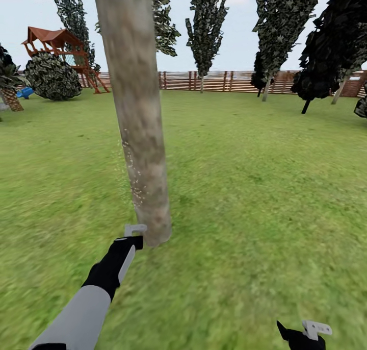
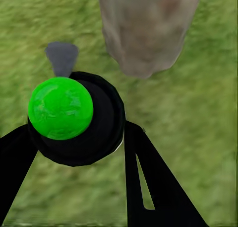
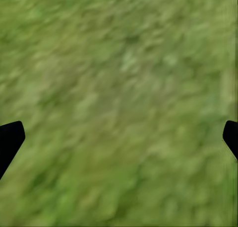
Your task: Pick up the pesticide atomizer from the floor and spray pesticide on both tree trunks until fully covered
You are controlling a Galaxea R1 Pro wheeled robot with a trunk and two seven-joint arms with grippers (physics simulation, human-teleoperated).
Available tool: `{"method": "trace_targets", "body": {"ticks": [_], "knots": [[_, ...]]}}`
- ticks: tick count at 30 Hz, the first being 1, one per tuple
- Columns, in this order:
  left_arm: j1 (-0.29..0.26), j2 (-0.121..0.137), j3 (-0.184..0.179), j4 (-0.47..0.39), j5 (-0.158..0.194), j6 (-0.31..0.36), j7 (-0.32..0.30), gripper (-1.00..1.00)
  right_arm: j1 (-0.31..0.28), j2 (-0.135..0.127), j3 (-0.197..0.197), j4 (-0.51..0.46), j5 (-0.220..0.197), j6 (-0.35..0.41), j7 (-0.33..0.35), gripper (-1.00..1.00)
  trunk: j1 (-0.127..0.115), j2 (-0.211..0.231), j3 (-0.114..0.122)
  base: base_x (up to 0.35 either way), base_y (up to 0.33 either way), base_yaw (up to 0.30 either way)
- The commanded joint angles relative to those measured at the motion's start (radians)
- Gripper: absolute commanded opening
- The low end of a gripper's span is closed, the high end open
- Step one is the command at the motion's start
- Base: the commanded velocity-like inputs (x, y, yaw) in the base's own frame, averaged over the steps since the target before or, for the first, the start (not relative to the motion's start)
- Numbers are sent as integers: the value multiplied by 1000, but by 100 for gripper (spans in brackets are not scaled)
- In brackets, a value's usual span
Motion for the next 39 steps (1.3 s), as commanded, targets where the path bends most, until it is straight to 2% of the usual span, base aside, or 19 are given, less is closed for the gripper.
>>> {"method": "trace_targets", "body": {"ticks": [1, 9, 18, 26, 28, 31, 34, 39], "knots": [[0, 0, 0, 5, -1, 0, 0, -100, 0, 0, 0, 0, 0, 0, 0, 100, 0, 0, 0, 0, -73, 26], [0, 0, -1, 11, -1, -1, 0, -100, 0, 0, 0, 0, 0, -1, -1, 100, 0, 0, 0, 4, -12, 4], [0, 0, 0, 16, -4, -2, 0, -100, 0, 0, 0, 0, -1, -1, -1, 100, 0, 0, 0, 211, -147, 15], [0, 0, 0, 54, 0, -4, -1, -100, 0, 0, 0, 0, -1, -1, -1, 100, 0, 0, 0, 182, -207, 259], [0, 0, 0, 93, 2, -6, -2, -100, 0, 0, 0, 0, -1, -1, -1, 100, 0, 0, 0, 182, -211, 278], [0, 0, 0, 125, 3, -46, -2, -100, 0, 0, 0, 0, -1, -1, -1, 100, 0, 0, 0, 205, -211, 278], [0, 0, 0, 134, 4, -68, -1, -100, 0, 0, 0, 0, -1, -1, -1, 100, 0, 0, 0, 230, -207, 278], [0, -2, -1, 134, 7, -63, -6, -100, 0, 0, 0, 0, -1, -1, -1, 100, 0, 0, 0, 234, -206, 263]]}}
